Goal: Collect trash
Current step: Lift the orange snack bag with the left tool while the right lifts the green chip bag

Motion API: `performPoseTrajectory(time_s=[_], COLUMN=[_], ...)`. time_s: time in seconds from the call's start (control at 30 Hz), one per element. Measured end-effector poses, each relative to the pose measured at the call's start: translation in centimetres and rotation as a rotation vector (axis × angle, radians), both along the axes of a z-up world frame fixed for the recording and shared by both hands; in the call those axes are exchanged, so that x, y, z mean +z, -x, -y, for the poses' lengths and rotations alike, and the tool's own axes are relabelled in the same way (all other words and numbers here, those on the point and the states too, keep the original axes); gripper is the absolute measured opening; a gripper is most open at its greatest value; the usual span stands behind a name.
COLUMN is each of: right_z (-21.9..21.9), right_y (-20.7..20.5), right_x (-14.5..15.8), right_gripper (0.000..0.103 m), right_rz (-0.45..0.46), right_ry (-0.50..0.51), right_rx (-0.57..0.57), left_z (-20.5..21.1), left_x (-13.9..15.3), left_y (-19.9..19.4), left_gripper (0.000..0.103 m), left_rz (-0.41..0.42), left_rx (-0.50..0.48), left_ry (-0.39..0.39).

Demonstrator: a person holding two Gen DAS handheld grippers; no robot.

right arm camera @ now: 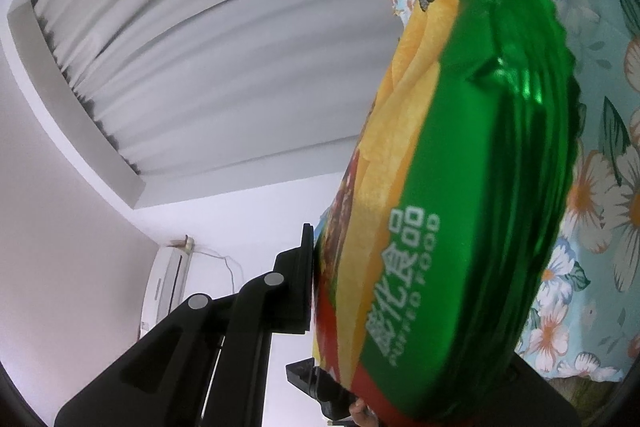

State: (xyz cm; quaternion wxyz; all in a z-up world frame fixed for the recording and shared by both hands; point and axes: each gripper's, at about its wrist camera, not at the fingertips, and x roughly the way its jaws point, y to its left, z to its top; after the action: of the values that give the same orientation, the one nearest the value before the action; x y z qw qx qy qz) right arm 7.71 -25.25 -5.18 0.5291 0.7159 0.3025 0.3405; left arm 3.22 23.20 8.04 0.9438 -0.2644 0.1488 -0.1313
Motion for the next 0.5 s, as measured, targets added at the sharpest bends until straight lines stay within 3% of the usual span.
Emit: performPoseTrajectory(time_s=[0.5], right_z=[-0.23], right_y=[-0.08], right_x=[0.19], right_gripper=[0.007], right_rz=[0.002], right_ry=[0.001], right_rx=[0.008], left_z=[-0.18], left_x=[0.11], left_y=[0.47], left_gripper=[0.004], left_rz=[-0.002], left_rx=[0.002], left_ry=[0.002])
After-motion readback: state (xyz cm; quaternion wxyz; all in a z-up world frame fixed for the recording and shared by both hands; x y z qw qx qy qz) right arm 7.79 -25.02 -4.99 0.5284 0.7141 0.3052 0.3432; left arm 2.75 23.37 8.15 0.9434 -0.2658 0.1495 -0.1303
